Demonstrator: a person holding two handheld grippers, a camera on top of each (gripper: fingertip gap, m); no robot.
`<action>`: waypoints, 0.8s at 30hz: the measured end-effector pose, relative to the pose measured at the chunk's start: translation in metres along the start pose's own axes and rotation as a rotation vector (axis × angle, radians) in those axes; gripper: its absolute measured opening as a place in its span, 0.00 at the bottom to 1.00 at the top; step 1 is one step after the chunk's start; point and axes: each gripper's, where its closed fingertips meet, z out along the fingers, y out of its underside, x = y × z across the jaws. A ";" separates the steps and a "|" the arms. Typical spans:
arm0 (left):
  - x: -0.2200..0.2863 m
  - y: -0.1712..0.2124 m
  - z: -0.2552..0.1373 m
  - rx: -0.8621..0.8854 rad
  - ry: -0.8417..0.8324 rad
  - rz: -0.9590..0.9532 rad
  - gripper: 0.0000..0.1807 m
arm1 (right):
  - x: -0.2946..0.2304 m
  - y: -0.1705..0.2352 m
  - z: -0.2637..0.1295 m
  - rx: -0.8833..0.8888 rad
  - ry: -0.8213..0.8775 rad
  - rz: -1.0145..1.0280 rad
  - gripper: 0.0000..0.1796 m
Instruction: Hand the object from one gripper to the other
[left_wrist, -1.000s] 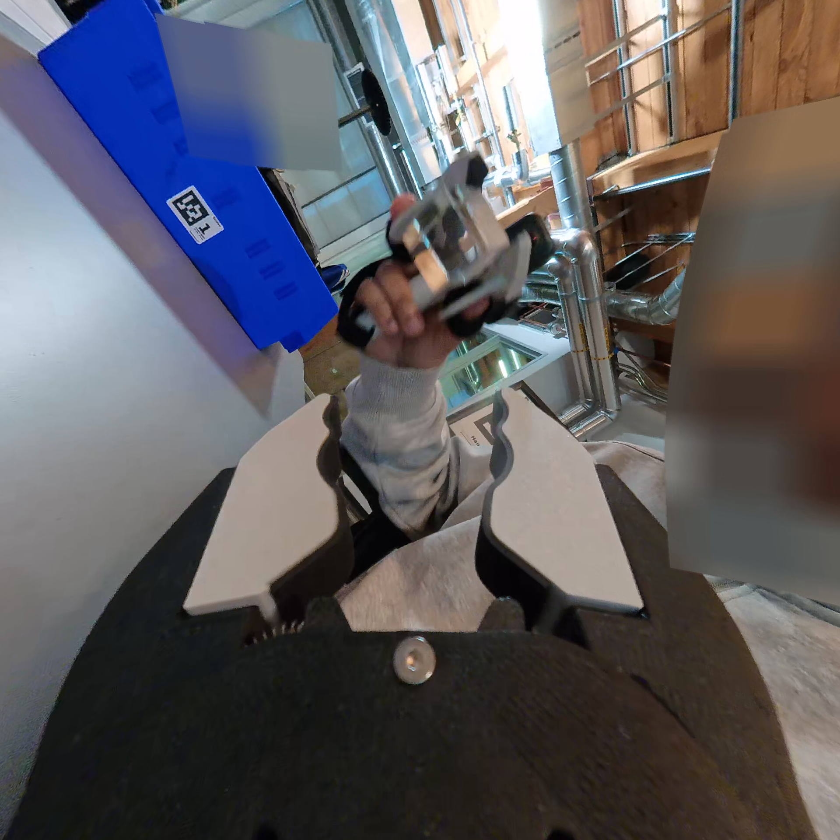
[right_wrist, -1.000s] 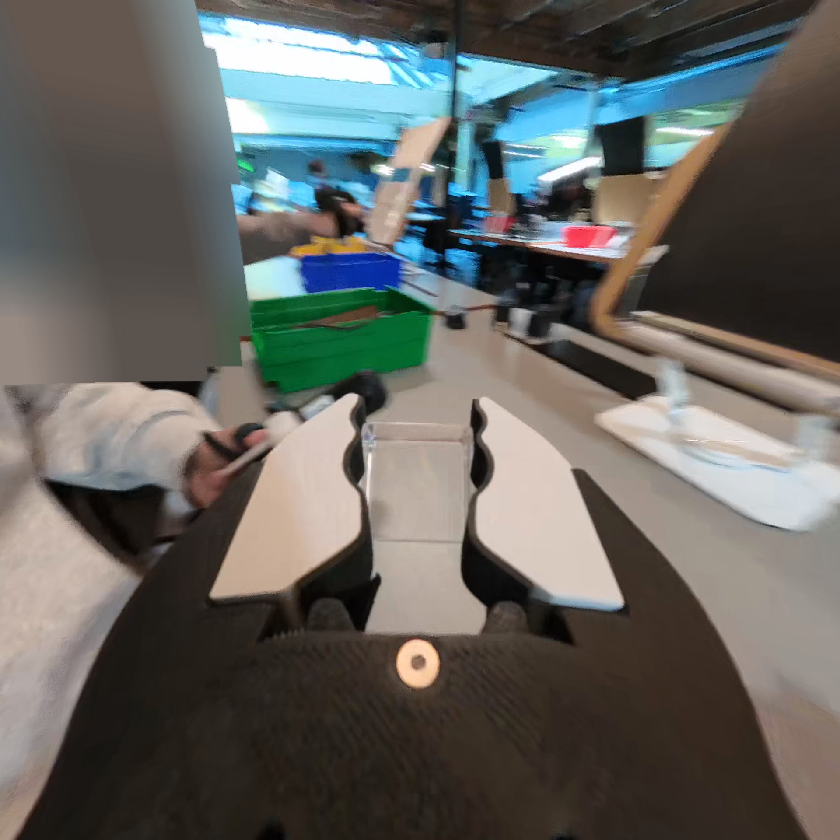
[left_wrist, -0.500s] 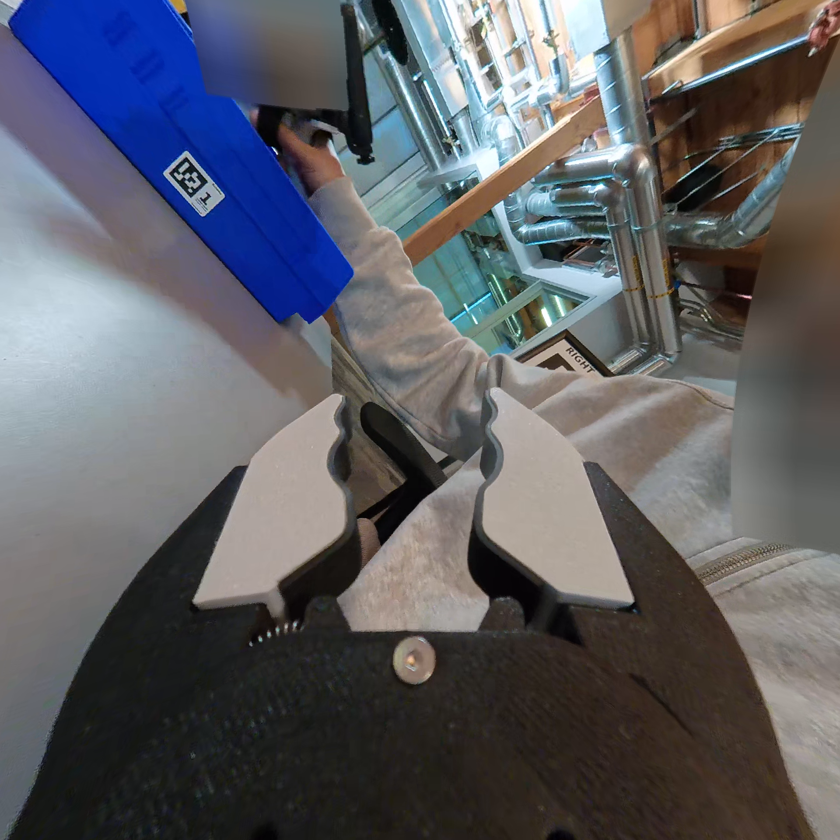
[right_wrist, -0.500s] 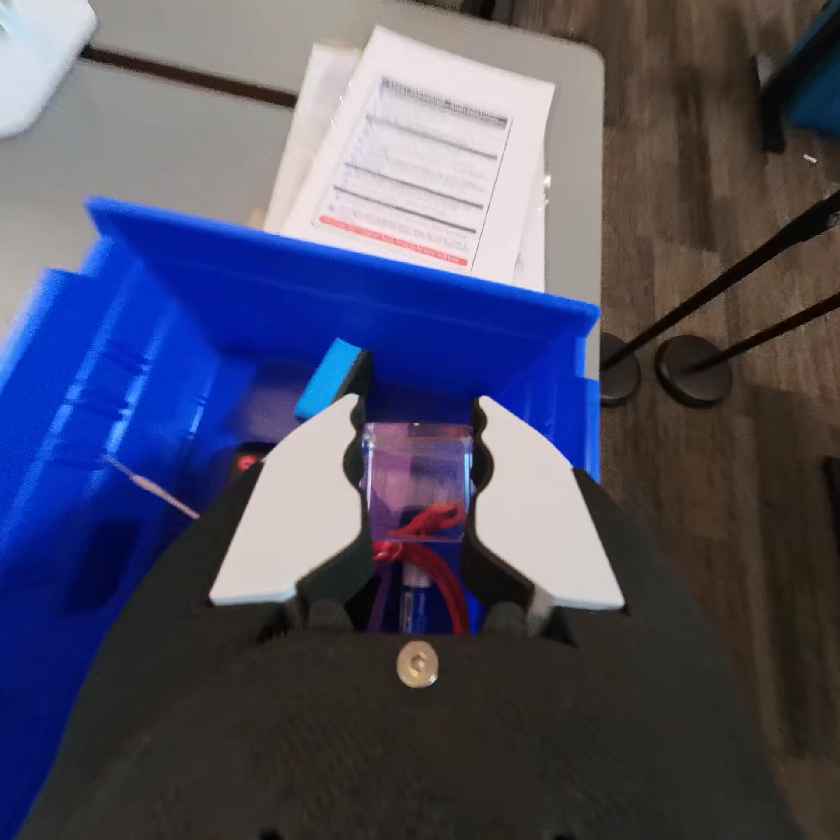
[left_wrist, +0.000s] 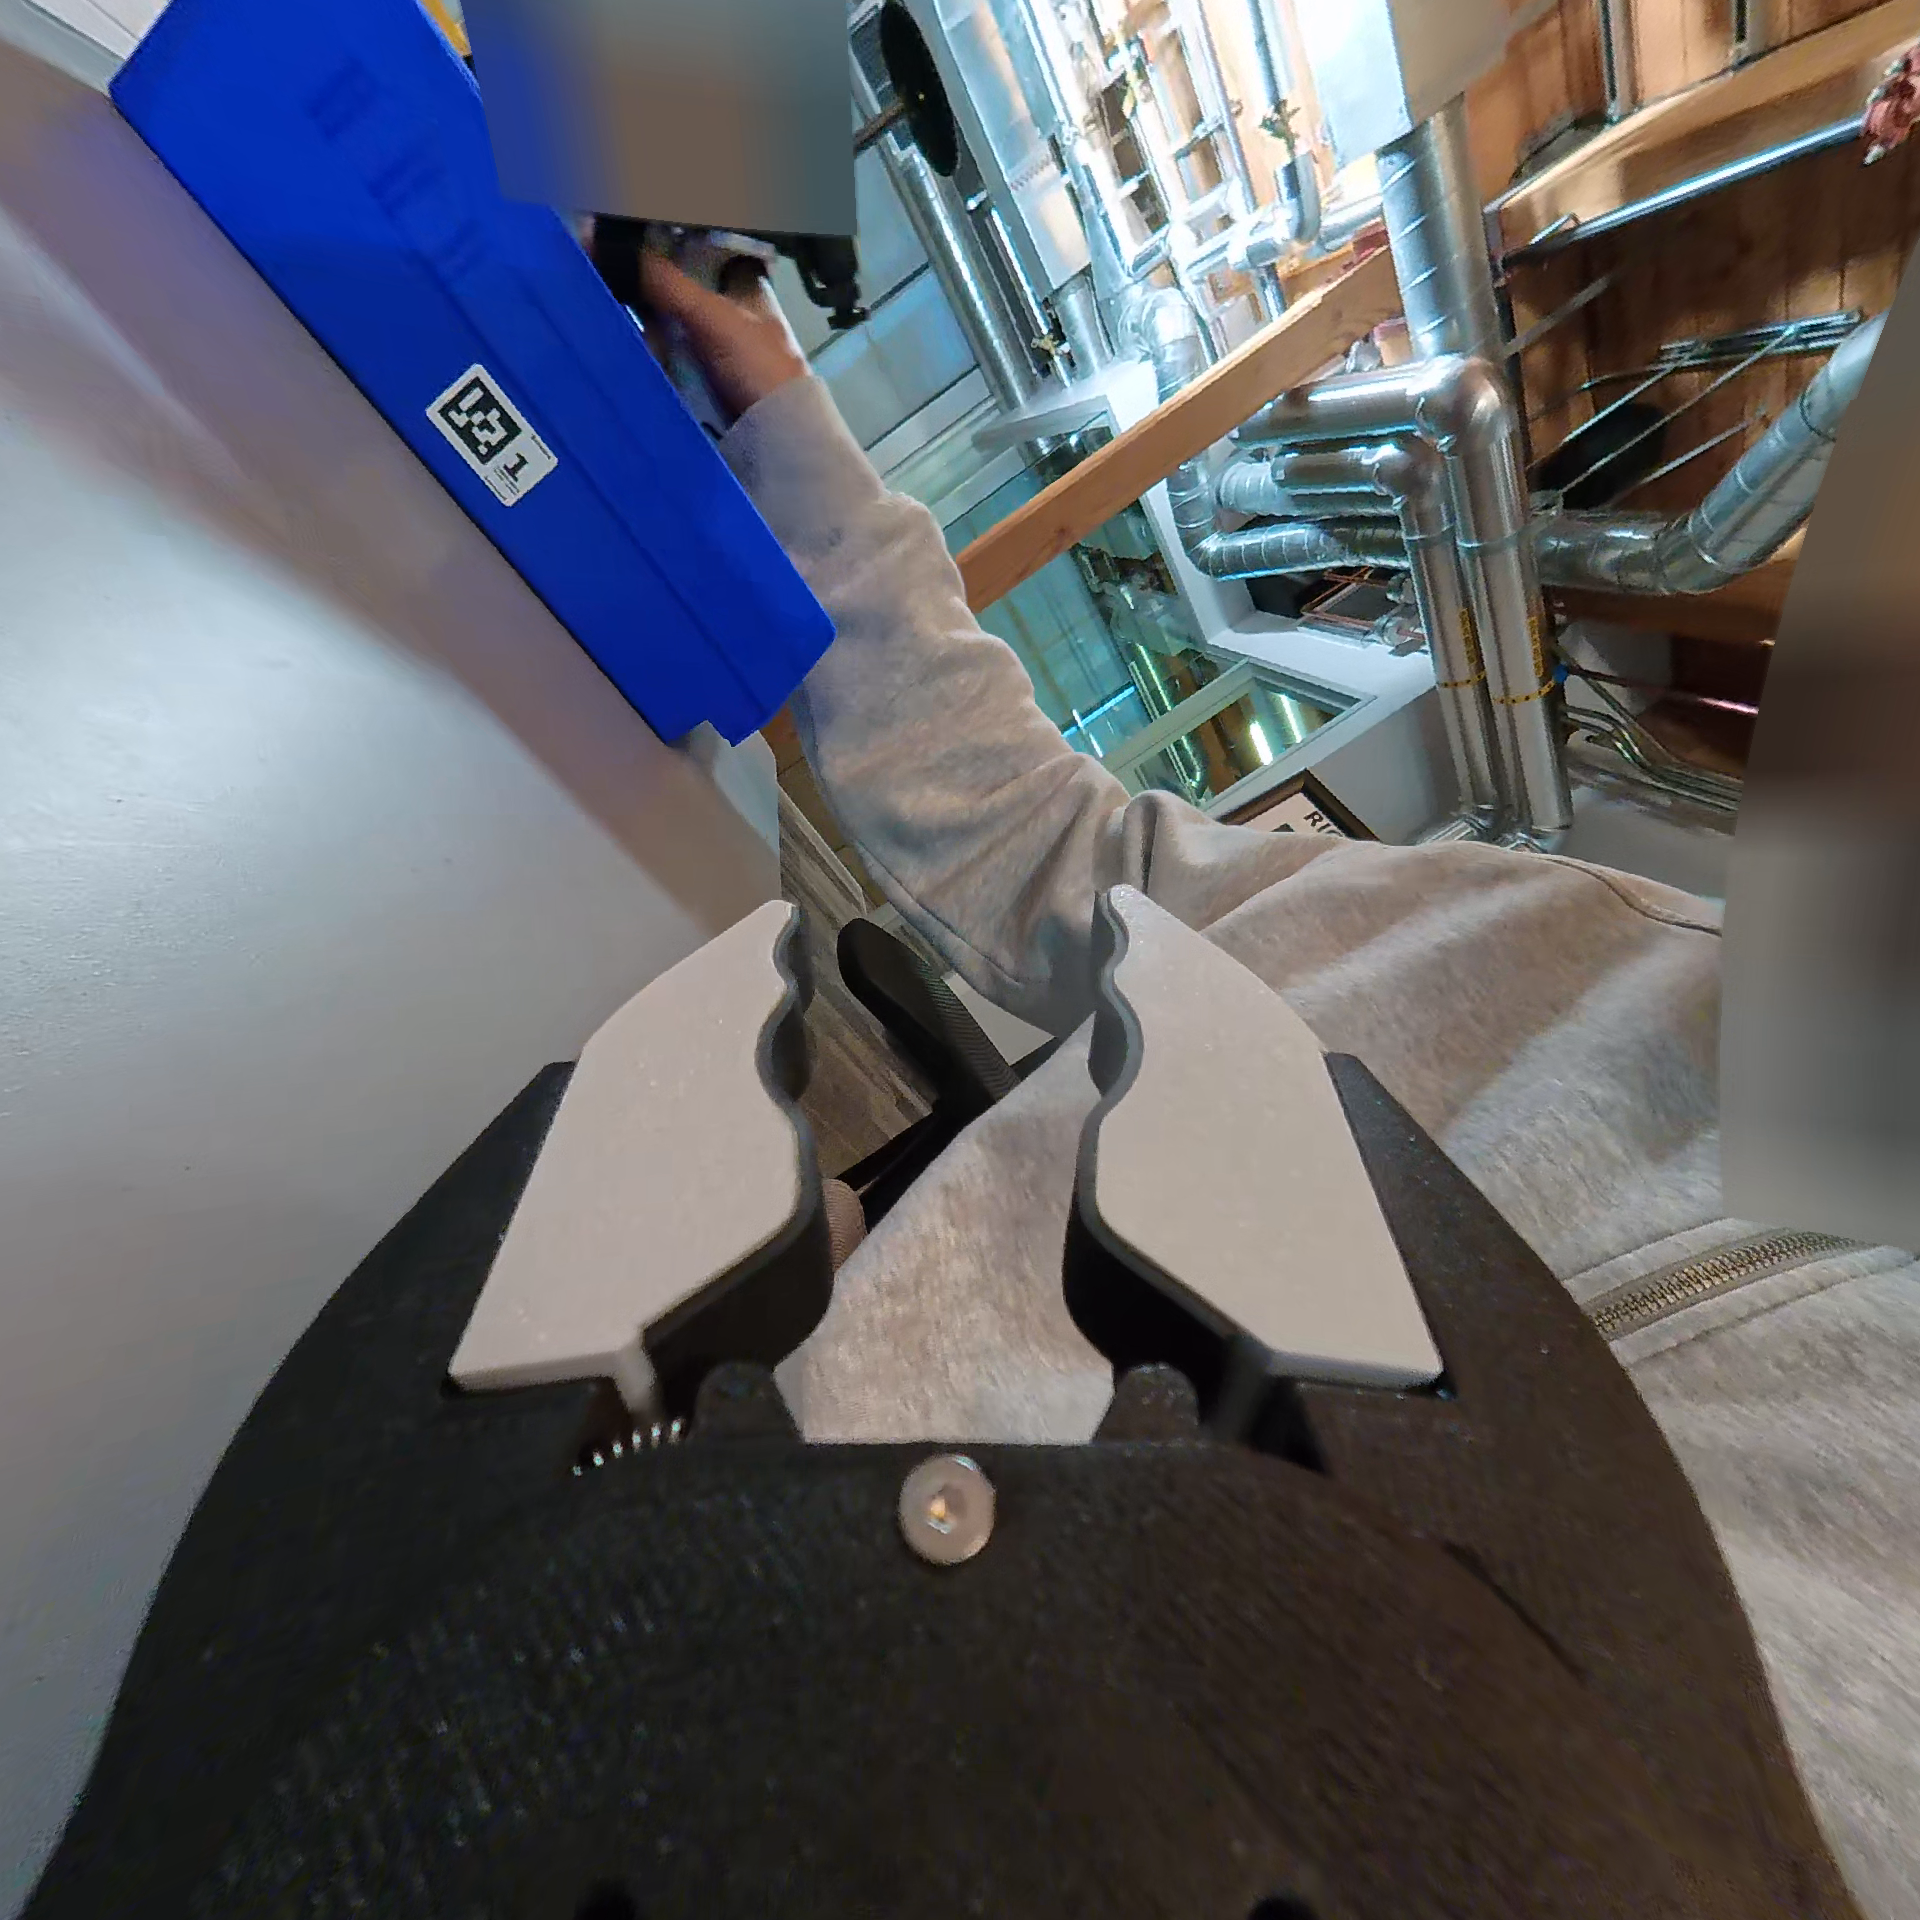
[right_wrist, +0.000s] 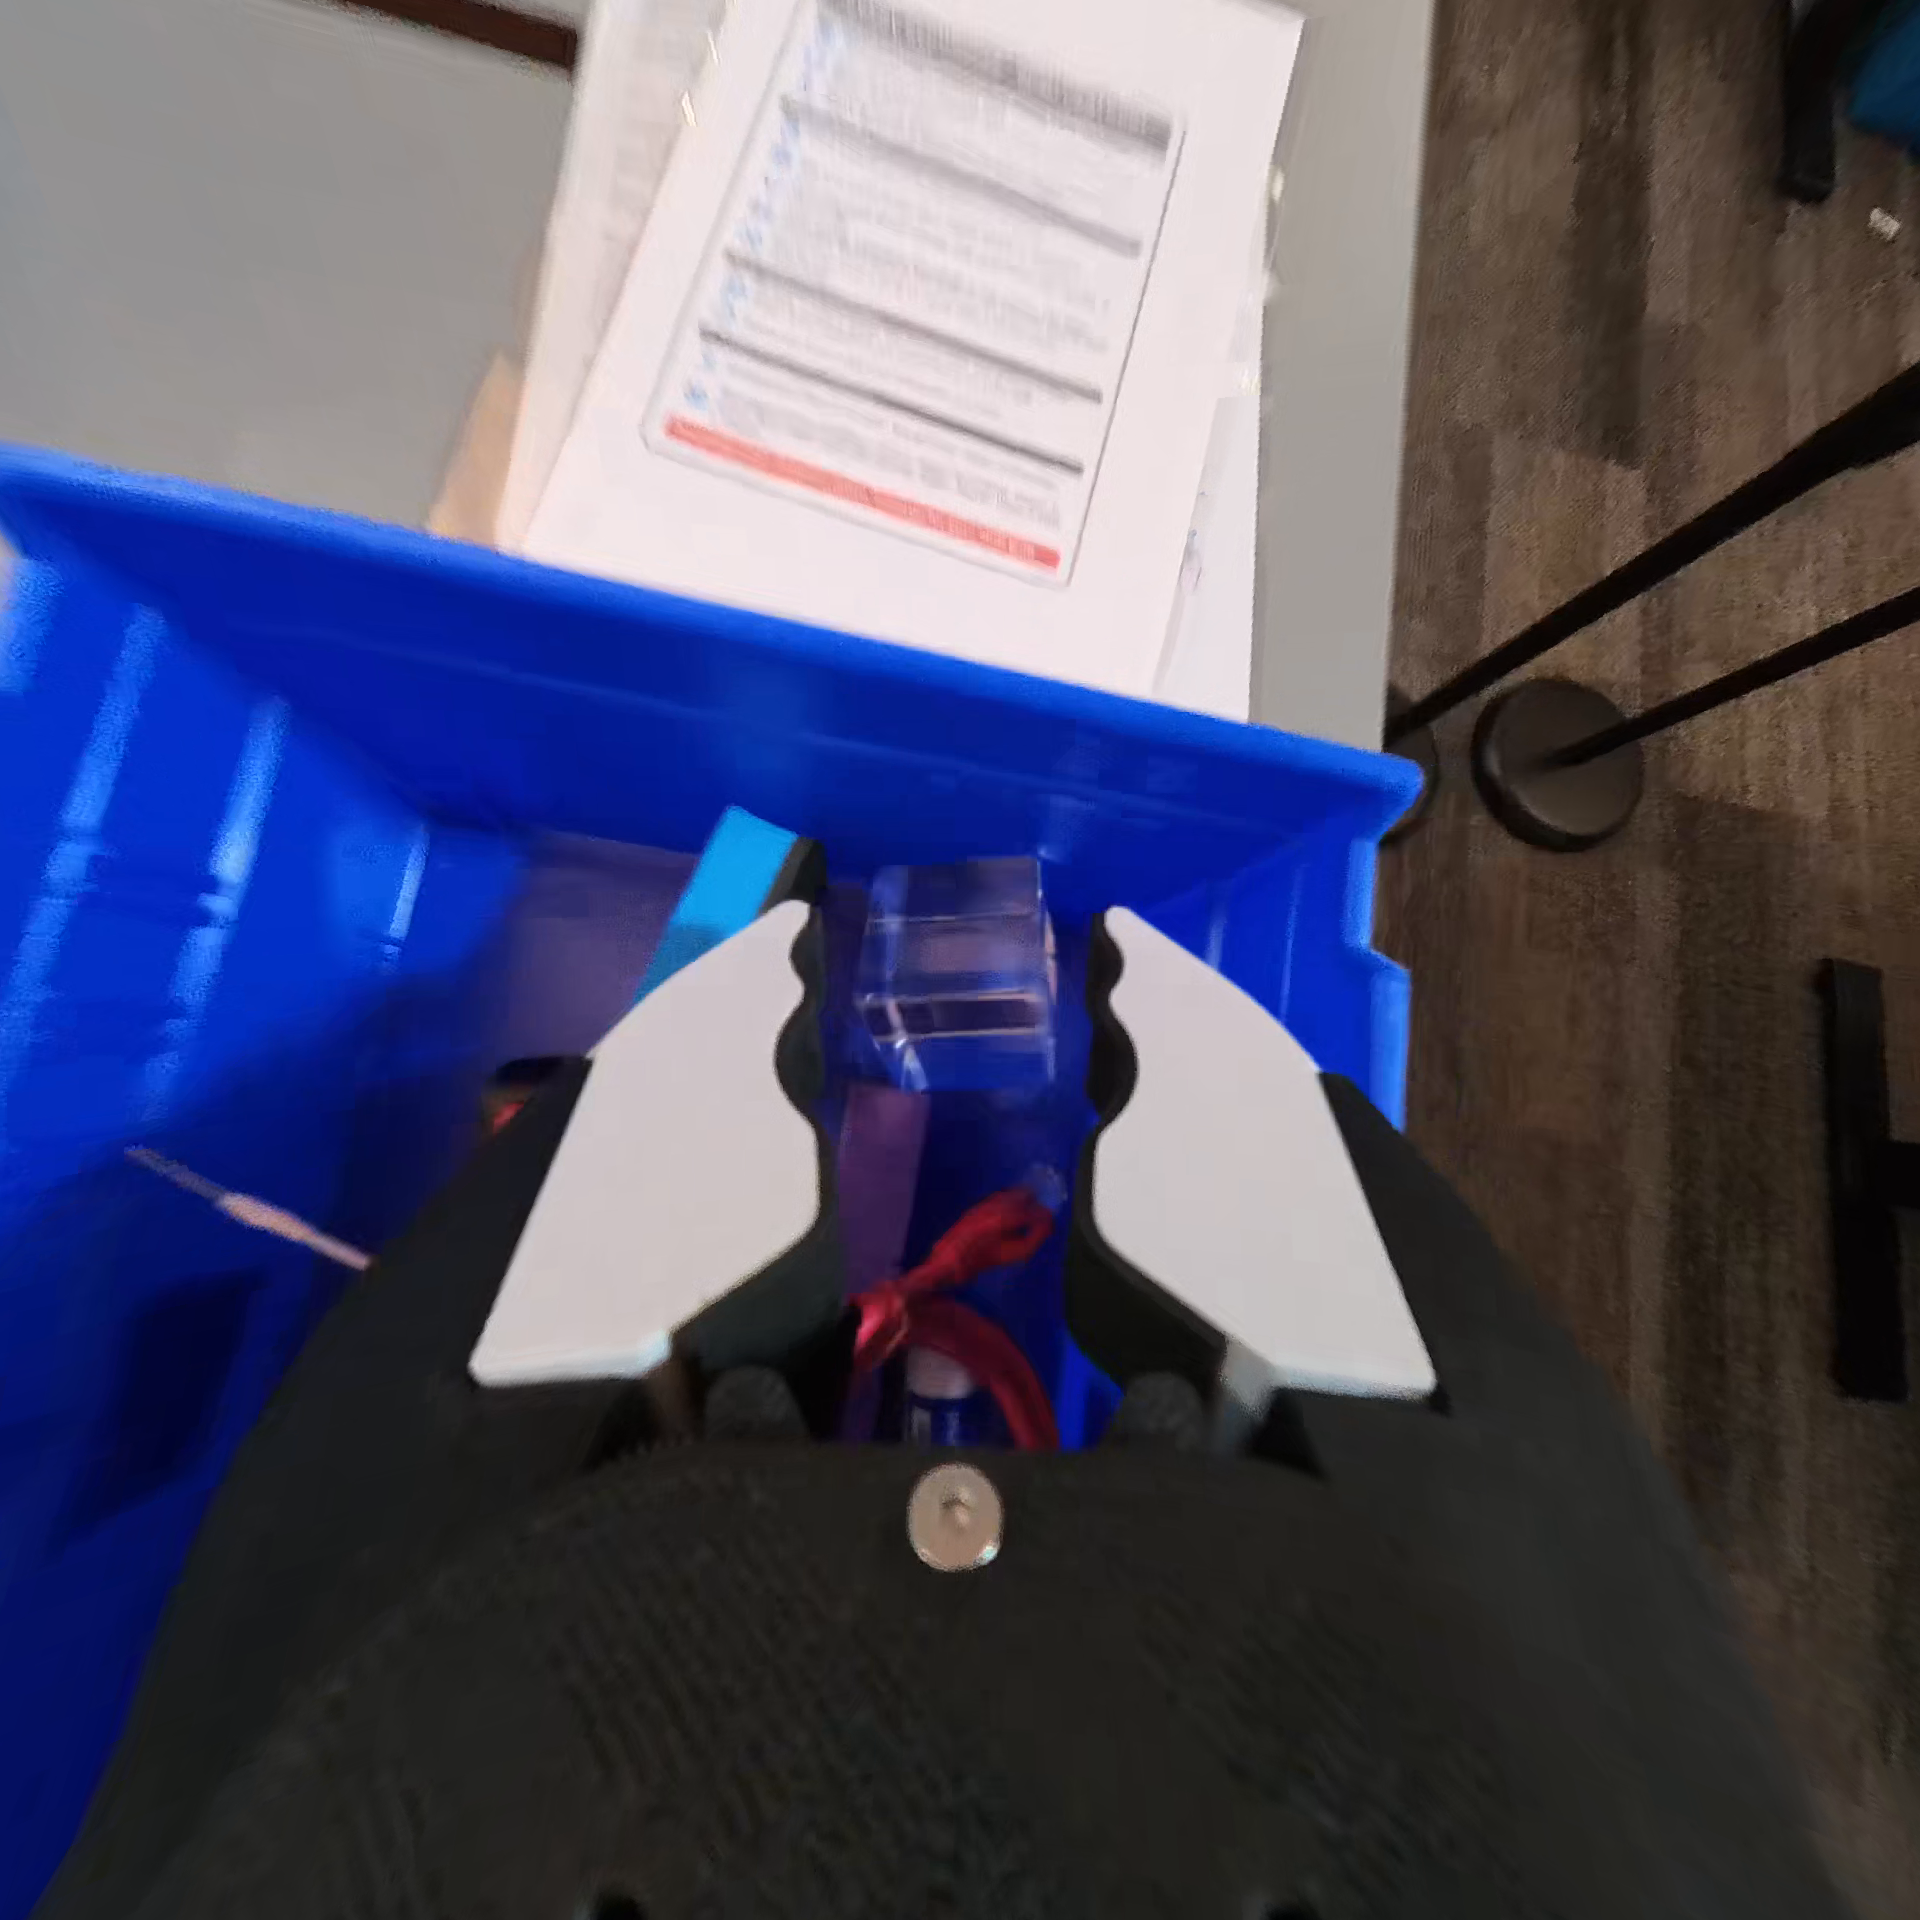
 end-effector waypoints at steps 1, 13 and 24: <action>0.000 0.000 0.000 -0.001 0.001 0.001 0.29 | -0.003 -0.008 -0.012 0.039 -0.007 0.005 0.28; -0.004 0.000 -0.001 -0.005 -0.005 0.015 0.29 | -0.256 -0.039 -0.185 0.528 -0.670 -0.060 0.24; -0.001 -0.021 -0.017 -0.006 -0.251 0.414 0.12 | -0.413 0.049 -0.158 0.513 -0.943 -0.151 0.21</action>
